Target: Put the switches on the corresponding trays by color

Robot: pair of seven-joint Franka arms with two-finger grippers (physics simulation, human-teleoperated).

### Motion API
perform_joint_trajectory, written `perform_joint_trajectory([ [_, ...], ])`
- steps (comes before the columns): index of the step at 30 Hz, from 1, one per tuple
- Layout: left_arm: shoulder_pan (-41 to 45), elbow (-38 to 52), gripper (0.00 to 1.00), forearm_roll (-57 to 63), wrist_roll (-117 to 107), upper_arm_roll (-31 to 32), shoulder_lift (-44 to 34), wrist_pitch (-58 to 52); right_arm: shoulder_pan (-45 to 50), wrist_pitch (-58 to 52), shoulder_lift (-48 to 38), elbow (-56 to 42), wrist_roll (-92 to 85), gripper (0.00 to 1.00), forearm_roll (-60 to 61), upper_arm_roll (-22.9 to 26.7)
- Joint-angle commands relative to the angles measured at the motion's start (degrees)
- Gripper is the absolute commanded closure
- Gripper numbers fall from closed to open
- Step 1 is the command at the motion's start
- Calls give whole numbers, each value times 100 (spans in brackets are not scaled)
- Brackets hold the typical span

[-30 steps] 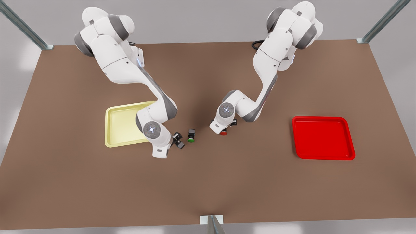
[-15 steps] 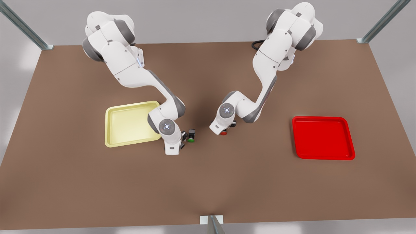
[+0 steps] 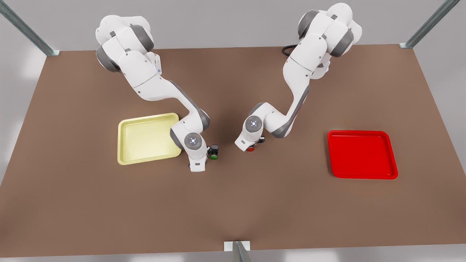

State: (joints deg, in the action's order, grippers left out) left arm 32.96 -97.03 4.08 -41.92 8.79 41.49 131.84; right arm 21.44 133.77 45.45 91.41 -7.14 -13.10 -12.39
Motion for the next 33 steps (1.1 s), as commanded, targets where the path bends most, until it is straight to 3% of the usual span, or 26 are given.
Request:
perform_joint_trajectory([
  [1,0,0,36,6,0,0,0,0,-8,0,-1,9,2,40,0,0],
  [5,9,0,39,6,0,-9,9,0,-17,0,-1,9,-7,52,0,0],
  [7,9,0,48,6,0,-9,0,0,-9,0,-1,-9,-7,56,0,0],
  [14,9,0,48,6,0,-18,9,0,-17,-18,-27,-9,-51,57,-9,0],
  [18,9,0,46,5,0,-26,9,0,-228,-659,-554,26,10,56,53,0],
  [24,0,9,47,5,0,-26,-9,-27,-1230,-387,-2259,2241,-16,54,79,-18],
  [28,0,18,47,-3,-9,-26,-9,-44,-1388,-369,-2813,3164,538,54,114,-9],
  [31,0,18,41,-3,-9,-26,-9,-62,-1792,-255,-2910,3612,555,47,114,0],
  [32,0,9,41,-3,-18,-26,-9,-71,-1986,-237,-2910,3683,555,37,114,0],
  [33,0,18,41,-12,-18,-26,-9,-88,-2021,-237,-2901,3674,555,2,114,-9],
])
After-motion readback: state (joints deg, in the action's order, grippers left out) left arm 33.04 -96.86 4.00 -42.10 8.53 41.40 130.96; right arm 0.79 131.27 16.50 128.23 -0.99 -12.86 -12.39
